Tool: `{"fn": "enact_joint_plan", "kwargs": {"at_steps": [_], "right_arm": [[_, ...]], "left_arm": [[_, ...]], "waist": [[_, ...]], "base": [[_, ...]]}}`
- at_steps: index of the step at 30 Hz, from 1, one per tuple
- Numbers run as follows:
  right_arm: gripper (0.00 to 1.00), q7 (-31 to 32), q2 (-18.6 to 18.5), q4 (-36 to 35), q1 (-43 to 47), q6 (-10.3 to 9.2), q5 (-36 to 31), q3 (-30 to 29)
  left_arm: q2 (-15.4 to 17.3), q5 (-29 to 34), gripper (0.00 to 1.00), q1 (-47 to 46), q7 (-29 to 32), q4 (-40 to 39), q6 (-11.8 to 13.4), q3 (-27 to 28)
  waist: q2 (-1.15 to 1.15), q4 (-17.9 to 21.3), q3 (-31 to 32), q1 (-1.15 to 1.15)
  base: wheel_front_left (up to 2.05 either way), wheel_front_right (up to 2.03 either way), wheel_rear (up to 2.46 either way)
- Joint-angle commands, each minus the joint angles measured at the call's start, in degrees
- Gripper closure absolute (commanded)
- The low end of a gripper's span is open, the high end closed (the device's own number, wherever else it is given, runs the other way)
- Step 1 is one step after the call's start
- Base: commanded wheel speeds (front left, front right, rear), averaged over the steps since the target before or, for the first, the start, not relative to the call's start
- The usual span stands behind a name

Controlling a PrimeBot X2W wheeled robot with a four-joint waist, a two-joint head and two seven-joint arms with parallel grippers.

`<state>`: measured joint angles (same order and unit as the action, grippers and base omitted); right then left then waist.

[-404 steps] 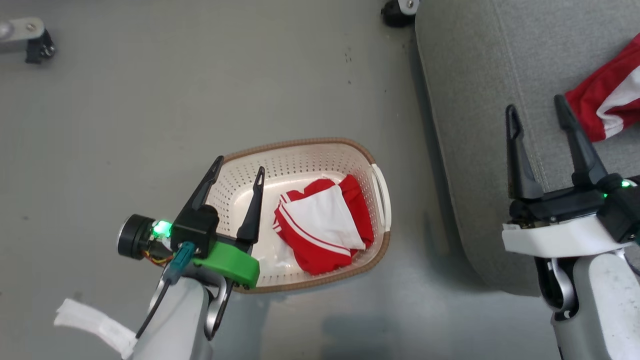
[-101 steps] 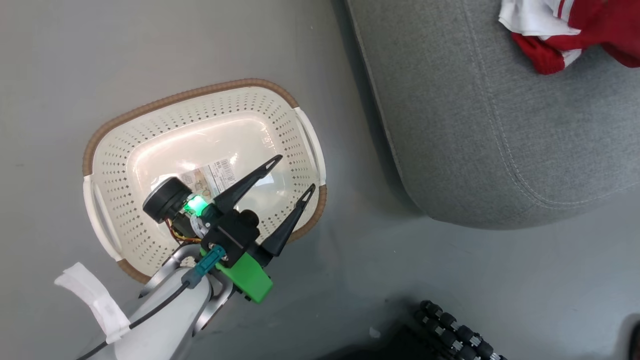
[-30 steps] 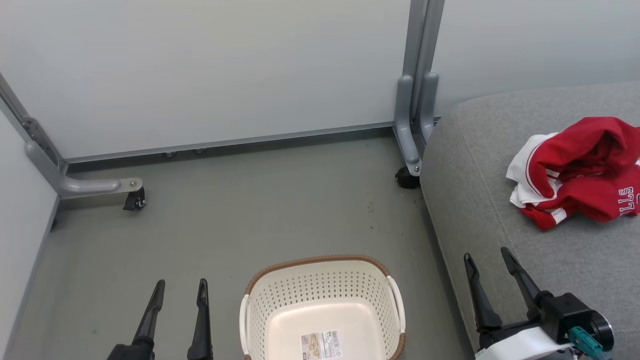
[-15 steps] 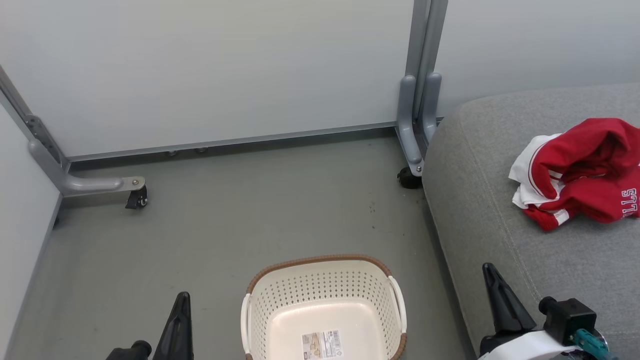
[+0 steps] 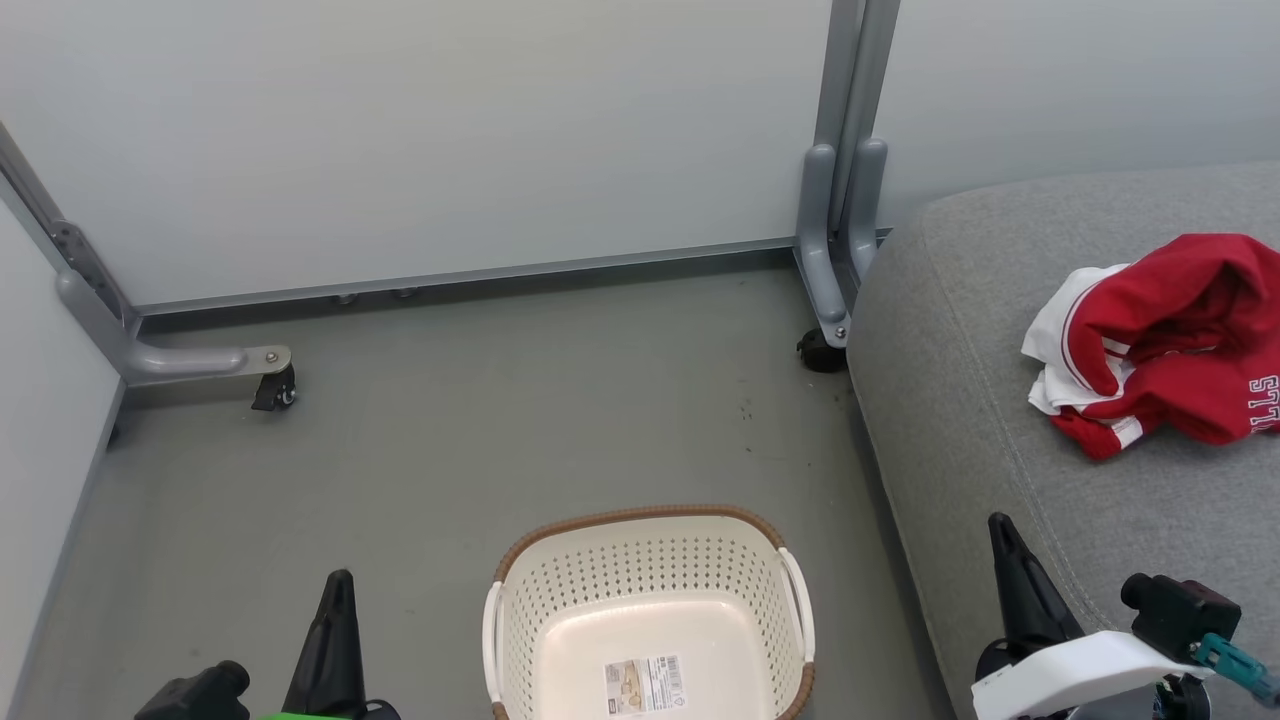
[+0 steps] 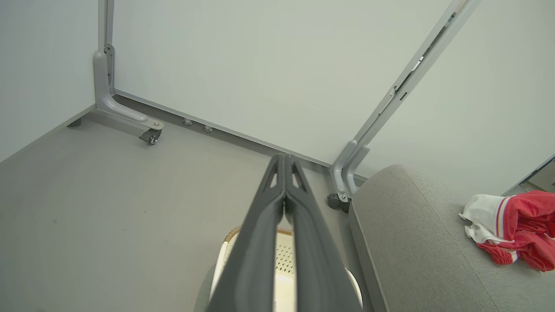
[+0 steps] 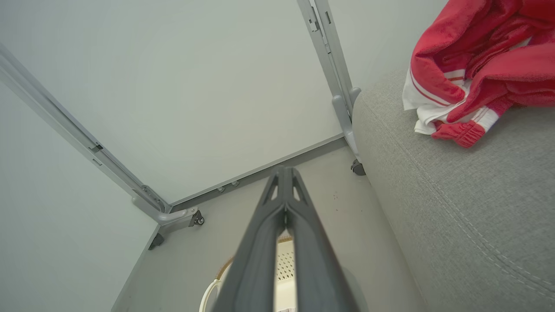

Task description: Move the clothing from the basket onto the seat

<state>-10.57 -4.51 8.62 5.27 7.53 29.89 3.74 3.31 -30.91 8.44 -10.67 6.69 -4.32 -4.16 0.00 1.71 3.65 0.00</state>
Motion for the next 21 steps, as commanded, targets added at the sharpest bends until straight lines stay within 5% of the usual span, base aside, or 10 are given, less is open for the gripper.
{"fn": "enact_joint_plan", "kwargs": {"at_steps": [1,21], "right_arm": [[1.0,0.38,-0.46,-0.51,-1.94,-0.01,2.37,-0.42],[1.0,4.22,-0.64,1.01,-4.6,-0.02,19.8,-2.2]], "left_arm": [[0.71,-2.33,1.0,-2.07,0.29,-0.37,-0.34,0.32],[1.2,-19.58,1.0,-5.7,4.09,1.63,-1.2,2.11]], "waist": [[0.0,-0.02,-0.05,0.0],[0.0,-0.35,-0.78,0.0]], "base": [[0.0,0.0,0.0],[0.0,0.0,0.0]]}}
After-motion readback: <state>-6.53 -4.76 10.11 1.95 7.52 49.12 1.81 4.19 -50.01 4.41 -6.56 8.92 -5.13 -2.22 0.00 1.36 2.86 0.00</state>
